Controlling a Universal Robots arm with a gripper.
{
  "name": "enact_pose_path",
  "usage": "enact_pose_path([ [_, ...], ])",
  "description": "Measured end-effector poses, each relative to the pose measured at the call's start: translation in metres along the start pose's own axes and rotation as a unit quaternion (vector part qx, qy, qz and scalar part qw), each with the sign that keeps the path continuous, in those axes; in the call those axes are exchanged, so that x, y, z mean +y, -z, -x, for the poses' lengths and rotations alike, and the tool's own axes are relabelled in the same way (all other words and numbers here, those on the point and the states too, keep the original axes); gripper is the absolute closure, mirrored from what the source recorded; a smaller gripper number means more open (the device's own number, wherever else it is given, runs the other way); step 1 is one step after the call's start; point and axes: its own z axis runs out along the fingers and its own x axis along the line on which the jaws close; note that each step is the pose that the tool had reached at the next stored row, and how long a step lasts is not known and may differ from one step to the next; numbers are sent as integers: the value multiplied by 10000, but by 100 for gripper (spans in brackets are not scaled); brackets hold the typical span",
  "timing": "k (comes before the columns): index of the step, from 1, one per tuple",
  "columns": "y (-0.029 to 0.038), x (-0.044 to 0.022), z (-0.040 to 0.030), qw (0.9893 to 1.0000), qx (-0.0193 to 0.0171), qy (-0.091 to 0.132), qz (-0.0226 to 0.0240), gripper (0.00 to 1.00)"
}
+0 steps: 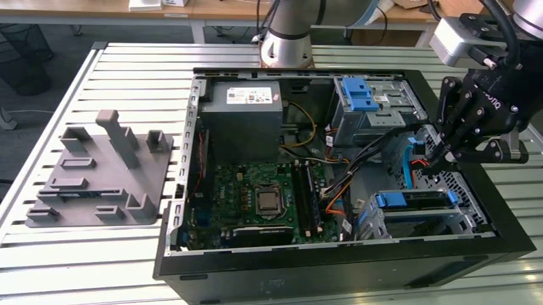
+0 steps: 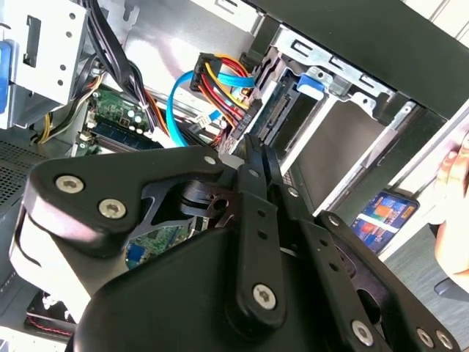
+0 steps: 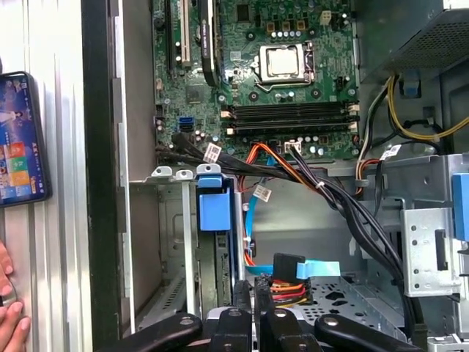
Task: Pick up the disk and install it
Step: 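Insert the first disk wire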
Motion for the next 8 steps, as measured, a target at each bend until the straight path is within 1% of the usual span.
enact_pose_path([
  [7, -67, -10, 40, 10000, -1, 0, 0, 82],
  [8, -77, -11, 43, 10000, -1, 0, 0, 75],
])
